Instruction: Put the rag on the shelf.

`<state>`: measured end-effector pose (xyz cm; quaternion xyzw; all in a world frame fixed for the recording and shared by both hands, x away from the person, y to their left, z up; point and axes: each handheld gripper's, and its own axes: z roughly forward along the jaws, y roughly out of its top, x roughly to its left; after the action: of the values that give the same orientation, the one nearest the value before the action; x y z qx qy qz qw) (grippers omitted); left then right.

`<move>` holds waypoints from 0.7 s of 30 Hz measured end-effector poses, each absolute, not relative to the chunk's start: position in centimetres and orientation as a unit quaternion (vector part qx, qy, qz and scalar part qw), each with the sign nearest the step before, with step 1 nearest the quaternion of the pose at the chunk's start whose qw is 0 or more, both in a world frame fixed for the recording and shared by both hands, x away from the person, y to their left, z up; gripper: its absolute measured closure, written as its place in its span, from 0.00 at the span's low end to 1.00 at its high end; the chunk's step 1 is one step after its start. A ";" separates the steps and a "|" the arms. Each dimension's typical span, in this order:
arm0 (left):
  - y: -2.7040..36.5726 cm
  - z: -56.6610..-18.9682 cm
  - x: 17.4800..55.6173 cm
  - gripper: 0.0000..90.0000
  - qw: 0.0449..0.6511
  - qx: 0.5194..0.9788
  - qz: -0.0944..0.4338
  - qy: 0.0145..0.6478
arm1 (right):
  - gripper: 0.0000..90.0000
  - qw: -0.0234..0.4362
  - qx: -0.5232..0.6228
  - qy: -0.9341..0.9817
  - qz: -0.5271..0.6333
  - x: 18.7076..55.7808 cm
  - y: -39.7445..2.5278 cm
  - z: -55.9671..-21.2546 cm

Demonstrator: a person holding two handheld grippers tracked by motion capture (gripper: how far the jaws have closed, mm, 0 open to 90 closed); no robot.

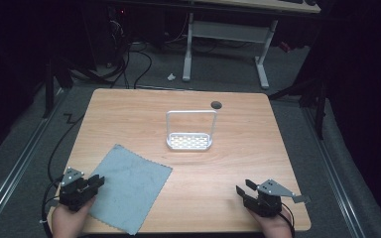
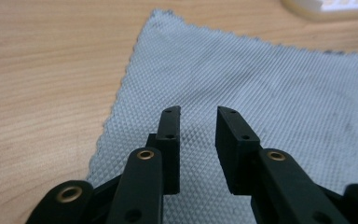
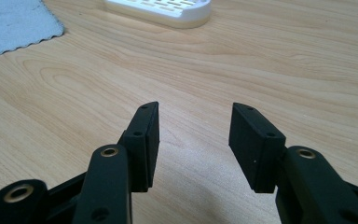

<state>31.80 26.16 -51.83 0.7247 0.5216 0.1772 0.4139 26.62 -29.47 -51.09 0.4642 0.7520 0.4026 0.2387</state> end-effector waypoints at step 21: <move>23.0 -51.2 30.4 1.00 0.399 0.793 0.158 0.433 | 0.60 0.227 0.454 0.760 0.405 26.8 -29.0 -51.3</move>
<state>30.42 22.98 -51.19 0.7926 0.4330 0.1582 0.3991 26.78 -29.04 -51.30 0.4537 0.7605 0.4052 0.2273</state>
